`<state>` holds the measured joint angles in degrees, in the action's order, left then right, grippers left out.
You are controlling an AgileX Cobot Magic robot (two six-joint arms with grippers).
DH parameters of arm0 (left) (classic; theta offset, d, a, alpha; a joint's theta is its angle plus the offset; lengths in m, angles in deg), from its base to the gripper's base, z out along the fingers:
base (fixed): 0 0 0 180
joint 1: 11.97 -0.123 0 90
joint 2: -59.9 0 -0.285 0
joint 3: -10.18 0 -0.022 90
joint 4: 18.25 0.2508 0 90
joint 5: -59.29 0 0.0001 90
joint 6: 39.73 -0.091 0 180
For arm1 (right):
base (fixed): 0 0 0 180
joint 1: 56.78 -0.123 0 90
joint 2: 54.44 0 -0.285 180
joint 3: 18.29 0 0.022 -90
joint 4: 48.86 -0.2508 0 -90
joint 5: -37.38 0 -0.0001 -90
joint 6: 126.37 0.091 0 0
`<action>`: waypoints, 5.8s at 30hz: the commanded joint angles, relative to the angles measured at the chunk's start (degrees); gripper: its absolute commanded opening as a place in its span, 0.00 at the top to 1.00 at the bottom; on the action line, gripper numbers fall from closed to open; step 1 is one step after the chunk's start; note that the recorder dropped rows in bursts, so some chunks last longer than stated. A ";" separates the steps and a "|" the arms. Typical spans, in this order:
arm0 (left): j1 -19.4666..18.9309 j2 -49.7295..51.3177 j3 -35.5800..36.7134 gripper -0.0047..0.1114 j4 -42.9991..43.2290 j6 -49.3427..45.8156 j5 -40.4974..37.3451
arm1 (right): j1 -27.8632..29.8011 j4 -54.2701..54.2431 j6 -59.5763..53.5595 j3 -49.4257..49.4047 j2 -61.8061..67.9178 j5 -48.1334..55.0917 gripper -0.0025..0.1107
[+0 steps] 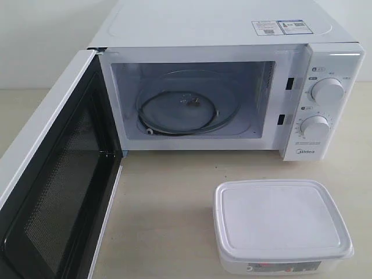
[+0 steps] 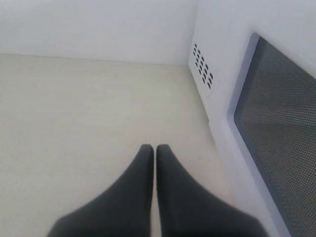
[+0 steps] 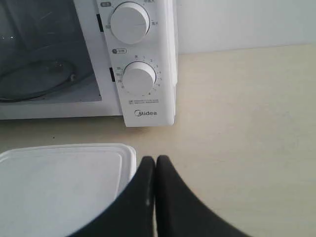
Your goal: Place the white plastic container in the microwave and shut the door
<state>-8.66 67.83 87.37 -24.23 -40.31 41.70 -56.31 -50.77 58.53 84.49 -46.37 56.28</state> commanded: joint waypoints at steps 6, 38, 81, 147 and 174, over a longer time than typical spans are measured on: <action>-0.22 -0.15 0.03 0.92 -0.02 0.12 0.47 | 0.06 0.12 0.16 0.00 -0.28 -0.42 0.98; -0.22 -0.15 0.03 0.92 -0.02 0.12 0.34 | 0.06 -1.89 -2.43 13.95 11.85 -0.63 0.98; -0.22 -0.15 0.03 0.92 -0.02 0.12 0.48 | -10.31 -18.91 -25.16 28.91 63.94 27.63 0.98; -0.22 -0.15 0.03 0.92 -0.02 0.12 0.48 | -10.31 14.02 62.64 1.36 64.52 -46.96 0.98; -0.22 -0.15 0.03 0.92 -0.02 0.12 0.37 | -10.31 25.51 76.90 0.00 81.53 -63.54 0.98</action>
<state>-8.66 67.83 87.37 -24.23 -40.31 41.70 -66.51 -23.69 136.61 84.84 35.15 -7.42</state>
